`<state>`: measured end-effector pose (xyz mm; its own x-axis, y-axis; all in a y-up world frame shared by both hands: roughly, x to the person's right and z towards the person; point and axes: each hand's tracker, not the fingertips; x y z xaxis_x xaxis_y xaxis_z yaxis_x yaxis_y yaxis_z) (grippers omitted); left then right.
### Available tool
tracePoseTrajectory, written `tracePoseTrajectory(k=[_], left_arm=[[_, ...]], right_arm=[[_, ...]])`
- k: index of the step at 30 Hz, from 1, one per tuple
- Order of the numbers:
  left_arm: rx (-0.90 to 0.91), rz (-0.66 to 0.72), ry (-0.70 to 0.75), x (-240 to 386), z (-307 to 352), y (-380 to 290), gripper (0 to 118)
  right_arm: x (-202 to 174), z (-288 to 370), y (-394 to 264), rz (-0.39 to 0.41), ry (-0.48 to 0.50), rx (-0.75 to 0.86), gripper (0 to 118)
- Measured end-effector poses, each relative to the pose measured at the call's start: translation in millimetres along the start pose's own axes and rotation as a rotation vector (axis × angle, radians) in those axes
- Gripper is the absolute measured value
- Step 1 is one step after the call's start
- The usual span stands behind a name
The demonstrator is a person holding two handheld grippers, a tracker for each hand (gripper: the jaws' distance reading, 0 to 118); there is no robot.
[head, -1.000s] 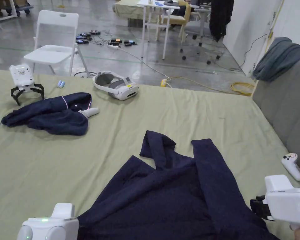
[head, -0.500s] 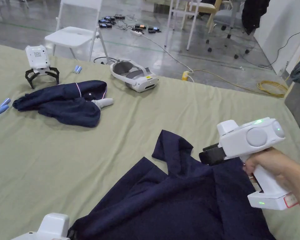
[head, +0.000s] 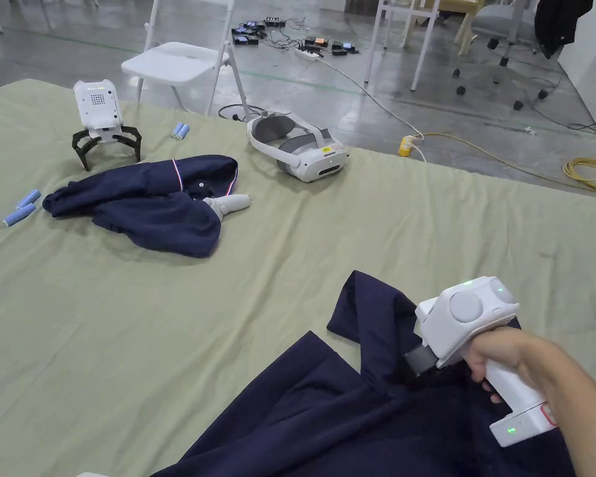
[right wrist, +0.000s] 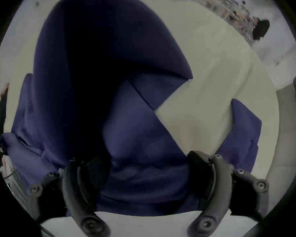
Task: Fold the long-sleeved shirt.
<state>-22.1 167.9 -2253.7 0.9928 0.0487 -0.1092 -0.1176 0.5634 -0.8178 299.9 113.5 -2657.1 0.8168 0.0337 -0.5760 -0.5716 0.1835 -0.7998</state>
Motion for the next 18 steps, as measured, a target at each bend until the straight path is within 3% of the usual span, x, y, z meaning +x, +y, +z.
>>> tracePoseTrajectory(k=[1, 3, 4, 5, 6, 9, 13, 18], left_arm=[[0.002, -0.006, 0.005, 1, 0, 1, 14], [0.007, -0.009, 0.009, 1, -3, 3, 14], [0.009, -0.011, 0.01, 0, -2, 4, 14], [0.012, -0.01, 0.01, -1, -4, 6, 14], [0.02, -0.003, 0.01, -2, -4, 10, 14], [0.064, 0.002, 0.005, -3, 1, 29, 14], [0.145, -0.02, -0.031, -13, 15, 76, 14], [0.257, -0.063, -0.12, -20, 48, 168, 14]], right_arm=[[-1, 3, -2, 0.02, -0.008, 0.009, 78], [3, 12, -10, -0.022, 0.023, 0.033, 59], [2, 14, -15, -0.023, 0.019, 0.045, 43], [2, 20, -18, -0.043, 0.023, 0.074, 15], [3, 25, -22, -0.08, 0.023, 0.091, 5], [-9, 41, -44, -0.115, -0.027, 0.144, 3], [-20, 123, -85, -0.179, -0.055, 0.273, 3], [18, 251, -110, -0.243, -0.123, 0.457, 3]])
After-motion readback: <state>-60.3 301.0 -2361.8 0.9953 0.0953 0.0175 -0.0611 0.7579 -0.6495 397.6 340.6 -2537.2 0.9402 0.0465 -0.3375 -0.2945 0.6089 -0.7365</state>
